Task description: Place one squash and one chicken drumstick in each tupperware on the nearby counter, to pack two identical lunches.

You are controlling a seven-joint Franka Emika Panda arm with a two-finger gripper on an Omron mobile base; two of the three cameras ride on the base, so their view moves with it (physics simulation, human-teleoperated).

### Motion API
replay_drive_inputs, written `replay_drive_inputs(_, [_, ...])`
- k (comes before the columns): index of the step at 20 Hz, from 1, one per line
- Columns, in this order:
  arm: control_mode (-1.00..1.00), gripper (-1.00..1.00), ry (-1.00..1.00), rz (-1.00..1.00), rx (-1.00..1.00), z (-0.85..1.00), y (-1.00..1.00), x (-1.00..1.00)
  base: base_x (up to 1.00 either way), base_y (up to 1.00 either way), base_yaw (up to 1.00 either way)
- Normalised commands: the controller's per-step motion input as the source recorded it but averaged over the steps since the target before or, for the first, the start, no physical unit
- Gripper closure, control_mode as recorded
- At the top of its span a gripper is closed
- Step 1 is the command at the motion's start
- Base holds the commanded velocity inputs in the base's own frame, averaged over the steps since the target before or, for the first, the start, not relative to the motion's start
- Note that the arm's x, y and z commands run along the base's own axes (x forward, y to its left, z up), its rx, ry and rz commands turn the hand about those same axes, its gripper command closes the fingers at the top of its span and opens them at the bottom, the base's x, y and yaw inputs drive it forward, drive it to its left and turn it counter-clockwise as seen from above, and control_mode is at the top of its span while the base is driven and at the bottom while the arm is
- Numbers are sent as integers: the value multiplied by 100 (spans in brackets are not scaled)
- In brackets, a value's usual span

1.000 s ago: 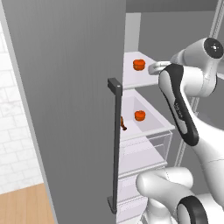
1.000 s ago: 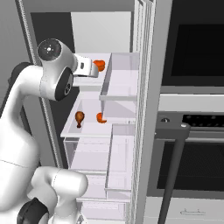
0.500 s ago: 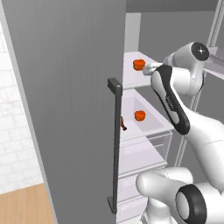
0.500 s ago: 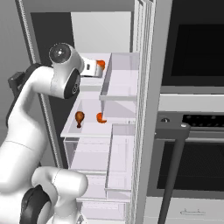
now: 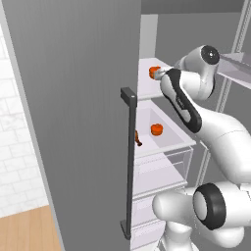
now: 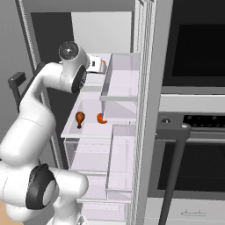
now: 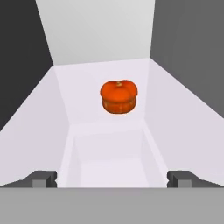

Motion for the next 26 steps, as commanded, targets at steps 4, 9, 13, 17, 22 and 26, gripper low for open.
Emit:
replay_drive_inputs(4, [-100,-100,2,0,0,-5,0,48,0,0,0])
replay_drive_inputs(9, [-100,-100,3,0,0,-6,0,45,0,0,0])
replay_drive_inputs(13, [-100,-100,1,0,0,-7,0,40,0,0,0])
replay_drive_inputs(17, [-100,-100,0,0,0,-17,0,39,0,0,0])
replay_drive_inputs(22, [-100,-100,0,1,0,-13,-2,45,0,0,0])
replay_drive_inputs(26, [-100,-100,0,1,0,-5,-3,51,0,0,0])
